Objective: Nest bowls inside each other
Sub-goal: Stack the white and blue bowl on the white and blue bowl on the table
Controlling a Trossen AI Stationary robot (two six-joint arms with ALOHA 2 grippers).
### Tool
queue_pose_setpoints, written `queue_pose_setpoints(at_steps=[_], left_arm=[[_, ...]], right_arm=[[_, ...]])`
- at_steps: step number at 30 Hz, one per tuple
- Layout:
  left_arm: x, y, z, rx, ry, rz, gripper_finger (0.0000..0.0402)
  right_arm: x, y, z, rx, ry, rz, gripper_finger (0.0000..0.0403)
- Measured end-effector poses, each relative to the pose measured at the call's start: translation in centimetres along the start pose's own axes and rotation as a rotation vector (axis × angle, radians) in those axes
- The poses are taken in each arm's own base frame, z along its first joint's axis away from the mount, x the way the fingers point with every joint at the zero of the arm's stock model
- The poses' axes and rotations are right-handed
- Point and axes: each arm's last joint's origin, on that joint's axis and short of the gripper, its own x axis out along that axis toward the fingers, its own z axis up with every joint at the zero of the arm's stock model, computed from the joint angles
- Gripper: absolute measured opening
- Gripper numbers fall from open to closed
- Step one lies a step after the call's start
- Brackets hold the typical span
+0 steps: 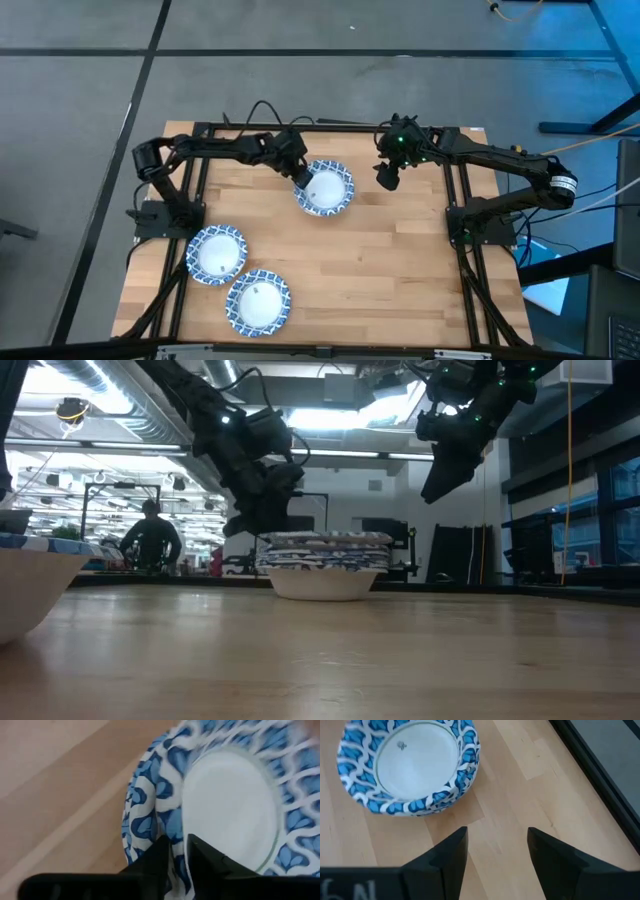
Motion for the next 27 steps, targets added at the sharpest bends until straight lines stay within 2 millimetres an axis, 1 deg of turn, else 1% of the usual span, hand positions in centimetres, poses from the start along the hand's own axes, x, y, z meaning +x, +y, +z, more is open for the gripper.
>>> queue_pose_setpoints(at_steps=[5, 7, 9, 11, 15, 19, 20, 23, 25, 27], left_arm=[[-0.1, 0.6, 0.2, 0.003, 0.007, -0.014, 0.0122], [-0.4, 0.8, 0.4, 0.003, -0.007, 0.004, 0.0135], [-1.0, 0.9, 0.7, 0.032, -0.038, 0.021, 0.0138], [-2.1, 1.0, 1.0, 0.068, -0.074, 0.031, 0.0138], [-5.2, 0.8, 1.8, 0.1, -0.192, 0.068, 0.0139], [-8.1, 0.5, 1.9, 0.156, -0.257, 0.078, 0.0139], [-9.0, 0.4, 1.7, 0.183, -0.262, 0.079, 0.0138], [-11.4, 0.0, 0.3, 0.286, -0.204, 0.084, 0.0138], [-12.6, -0.1, -1.1, 0.293, -0.128, 0.09, 0.0139], [-13.4, -0.3, -2.4, 0.28, -0.046, 0.094, 0.014]], right_arm=[[0.0, 0.0, 0.0, -0.001, 0.001, 0.0, 0.0205], [0.0, 0.0, 0.0, -0.002, 0.0, 0.0, 0.0205], [0.0, 0.0, 0.0, -0.003, 0.001, 0.0, 0.0205], [0.0, 0.0, 0.0, -0.003, 0.002, 0.0, 0.0205], [0.0, 0.0, 0.0, -0.004, 0.002, 0.0, 0.0205], [0.0, 0.0, 0.0, -0.003, 0.002, -0.001, 0.0205], [0.0, 0.0, 0.0, -0.003, 0.002, -0.001, 0.0205], [0.0, 0.0, 0.0, -0.003, 0.002, -0.001, 0.0205], [0.0, 0.0, 0.0, -0.003, 0.002, -0.001, 0.0205], [0.0, 0.0, 0.0, -0.004, 0.0, -0.001, 0.0205]])
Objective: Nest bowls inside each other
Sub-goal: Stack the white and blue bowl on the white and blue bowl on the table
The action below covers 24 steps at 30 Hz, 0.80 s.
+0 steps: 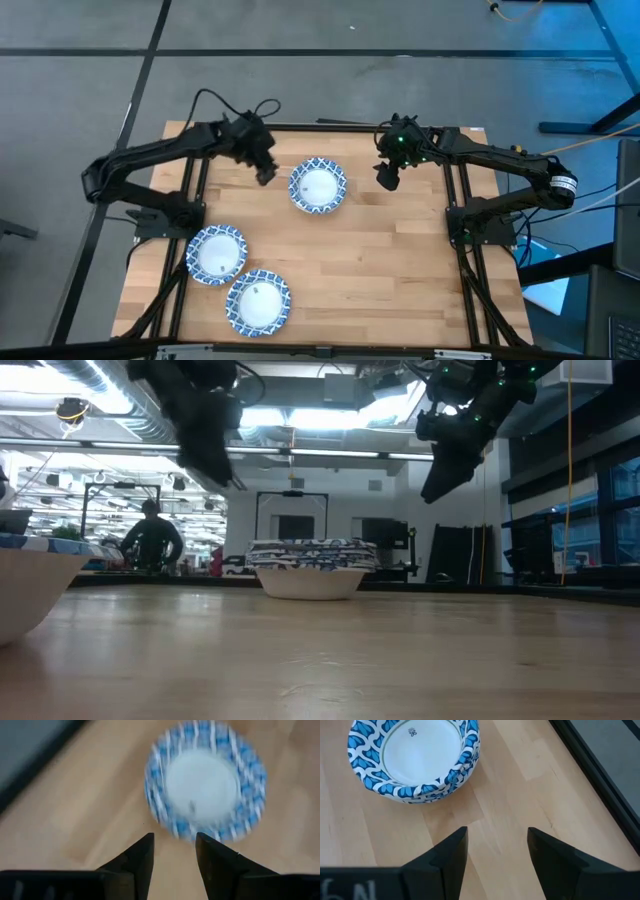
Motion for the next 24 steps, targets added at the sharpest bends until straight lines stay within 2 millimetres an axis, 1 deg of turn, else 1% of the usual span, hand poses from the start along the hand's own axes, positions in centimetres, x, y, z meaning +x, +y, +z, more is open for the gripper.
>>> queue_pose_setpoints(at_steps=[3, 8, 13, 16, 20, 24], left_arm=[[-0.7, -1.1, -1.2, 0.014, 0.087, -0.051, 0.0138], [-0.8, -3.5, -2.0, 0.055, 0.14, -0.178, 0.014], [-0.7, -5.5, -2.8, 0.12, 0.183, -0.2, 0.0138], [-0.7, -6.8, -3.7, 0.167, 0.25, -0.217, 0.0139], [0.3, -8.7, -5.8, 0.234, 0.366, -0.245, 0.0134], [1.9, -11.1, -8.0, 0.267, 0.437, -0.318, 0.0133]], right_arm=[[0.0, 0.0, 0.1, -0.001, -0.015, 0.0, 0.0205], [0.0, 0.0, 0.4, -0.001, -0.045, -0.002, 0.0205], [0.0, 0.0, 0.6, 0.006, -0.058, -0.002, 0.0205], [0.0, 0.0, 0.6, 0.031, -0.061, -0.001, 0.0205], [0.0, 0.0, 0.6, 0.041, -0.061, 0.0, 0.0205], [0.0, 0.0, 0.6, 0.055, -0.061, 0.0, 0.0205]])
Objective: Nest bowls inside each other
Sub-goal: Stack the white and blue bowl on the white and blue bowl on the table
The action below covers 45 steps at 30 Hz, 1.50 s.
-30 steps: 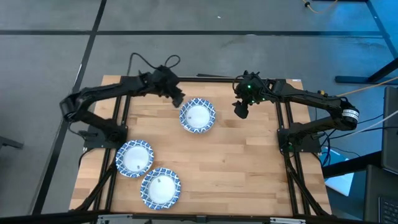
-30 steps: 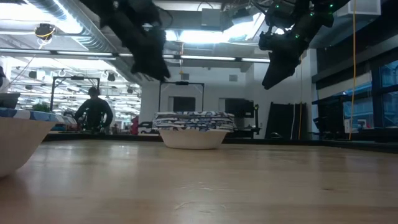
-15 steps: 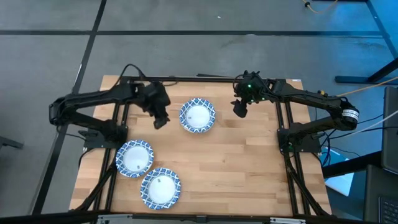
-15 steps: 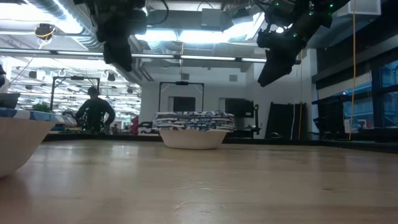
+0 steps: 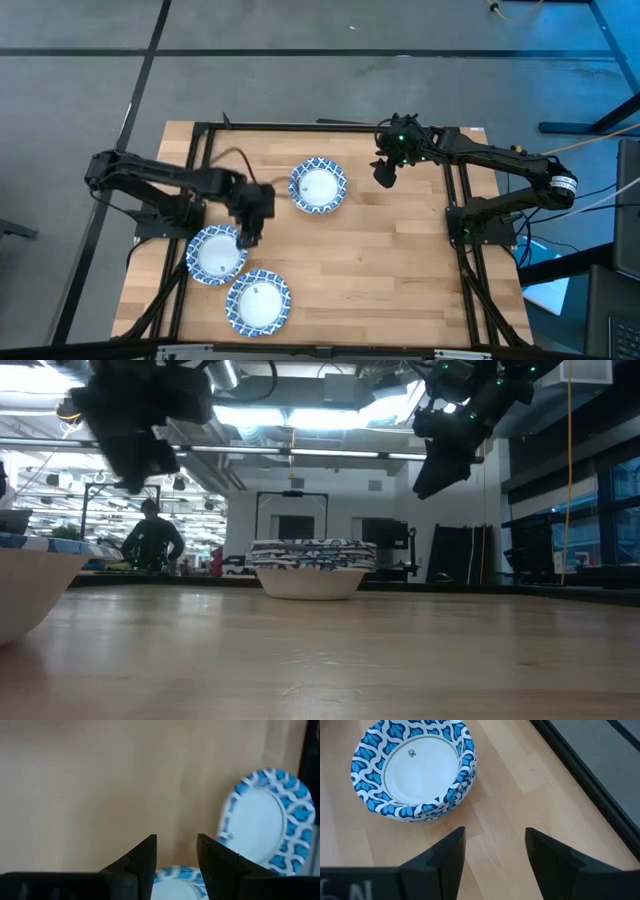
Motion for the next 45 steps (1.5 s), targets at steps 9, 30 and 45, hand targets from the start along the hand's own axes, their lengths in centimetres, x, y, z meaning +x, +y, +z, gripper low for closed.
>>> queue_pose_setpoints(at_steps=[9, 30, 45], left_arm=[[5.0, -3.7, -0.7, 0.056, 0.12, -0.019, 0.0133], [10.5, -5.4, -0.9, 0.078, 0.259, -0.081, 0.0132], [10.0, -3.0, 0.7, -0.015, 0.219, -0.111, 0.0004]], right_arm=[[0.0, 0.0, 0.0, -0.003, 0.0, 0.0, 0.0205], [0.0, 0.0, 0.0, -0.004, 0.0, 0.002, 0.0205], [0.0, 0.0, 0.0, -0.005, -0.001, 0.001, 0.0205]])
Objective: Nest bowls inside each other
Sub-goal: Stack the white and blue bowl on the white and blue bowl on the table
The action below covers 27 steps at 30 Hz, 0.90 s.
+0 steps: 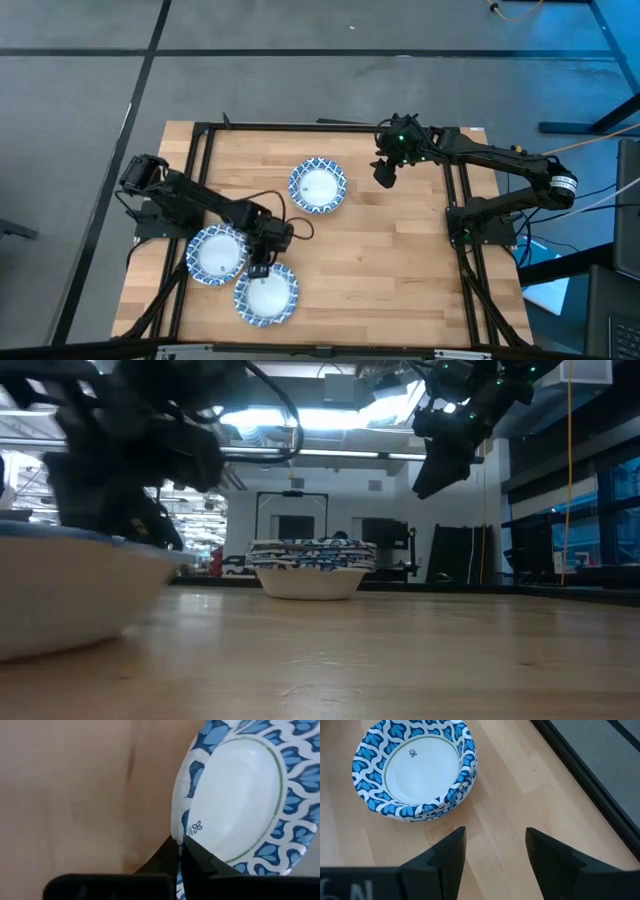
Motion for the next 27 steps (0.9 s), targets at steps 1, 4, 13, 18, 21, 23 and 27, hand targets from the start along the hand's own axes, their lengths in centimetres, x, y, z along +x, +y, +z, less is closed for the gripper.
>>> queue_pose_setpoints(at_steps=[1, 4, 13, 18, 21, 23, 27], left_arm=[[-0.2, 0.4, 0.3, -0.012, -0.014, -0.004, 0.0003], [-1.0, 1.6, 1.1, -0.047, -0.057, -0.049, 0.0003], [-4.4, 5.7, 4.4, -0.153, -0.296, -0.294, 0.0001], [-7.8, 7.7, 5.8, -0.205, -0.444, -0.394, 0.0001], [-10.4, 9.1, 6.9, -0.217, -0.565, -0.333, 0.0001], [-12.2, 10.1, 7.3, -0.232, -0.638, -0.266, 0.0001], [-15.2, 12.3, 7.2, -0.31, -0.69, -0.127, 0.0]], right_arm=[[0.0, 0.0, 0.0, 0.0, -0.001, 0.0, 0.0205], [0.0, 0.0, 0.1, 0.003, -0.015, 0.0, 0.0205], [0.0, 0.0, 0.2, 0.003, -0.022, 0.0, 0.0205], [0.0, 0.0, 0.2, 0.0, -0.023, 0.0, 0.0205], [0.0, 0.0, 0.2, -0.002, -0.022, 0.0, 0.0205], [0.0, 0.0, 0.2, -0.003, -0.02, 0.0, 0.0205], [0.0, 0.0, 0.1, -0.005, -0.009, 0.0, 0.0205]])
